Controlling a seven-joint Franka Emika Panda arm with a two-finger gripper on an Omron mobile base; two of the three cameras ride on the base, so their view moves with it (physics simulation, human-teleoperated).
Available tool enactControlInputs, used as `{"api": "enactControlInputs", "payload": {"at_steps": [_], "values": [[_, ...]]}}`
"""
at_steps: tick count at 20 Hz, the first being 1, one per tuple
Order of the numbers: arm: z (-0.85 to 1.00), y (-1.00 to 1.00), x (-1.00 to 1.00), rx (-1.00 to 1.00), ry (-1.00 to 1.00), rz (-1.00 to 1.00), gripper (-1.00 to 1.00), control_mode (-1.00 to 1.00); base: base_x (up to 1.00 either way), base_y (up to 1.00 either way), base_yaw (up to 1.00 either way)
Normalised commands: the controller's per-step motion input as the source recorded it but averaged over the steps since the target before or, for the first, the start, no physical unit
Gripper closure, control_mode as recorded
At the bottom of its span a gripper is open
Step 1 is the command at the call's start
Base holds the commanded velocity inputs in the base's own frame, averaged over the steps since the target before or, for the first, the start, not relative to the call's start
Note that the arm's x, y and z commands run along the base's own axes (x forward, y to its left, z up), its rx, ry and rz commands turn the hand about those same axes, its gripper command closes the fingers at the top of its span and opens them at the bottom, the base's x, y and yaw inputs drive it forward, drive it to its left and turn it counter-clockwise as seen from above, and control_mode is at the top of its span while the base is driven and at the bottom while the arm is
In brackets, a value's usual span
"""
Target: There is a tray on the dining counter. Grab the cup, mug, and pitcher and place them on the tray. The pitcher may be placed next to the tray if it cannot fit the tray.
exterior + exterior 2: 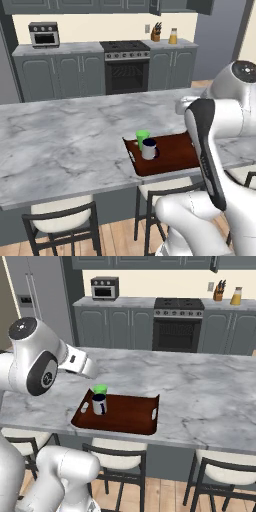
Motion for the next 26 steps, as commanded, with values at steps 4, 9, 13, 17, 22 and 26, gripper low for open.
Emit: {"api": "enactControlInputs", "payload": {"at_steps": [4, 9, 13, 17, 22, 26], "values": [[0.11, 0.04, -0.45, 0.0, 0.0, 0.1, -1.0, -1.0, 0.0, 0.0, 0.0], [0.03, 0.09, -0.37, 0.0, 0.0, 0.11, -1.0, -1.0, 0.0, 0.0, 0.0], [0.0, 0.1, -0.17, -0.01, 0.0, 0.01, -1.0, -1.0, 0.0, 0.0, 0.0], [0.0, 0.01, -0.16, -0.02, -0.01, 0.0, -1.0, 1.0, -0.11, 0.0, 0.01], [0.0, 0.0, 0.0, 0.0, 0.0, 0.0, -1.0, 1.0, -0.83, -0.34, 0.06], [0.0, 0.0, 0.0, 0.0, 0.0, 0.0, -1.0, 1.0, -0.9, -0.9, 0.0]]}}
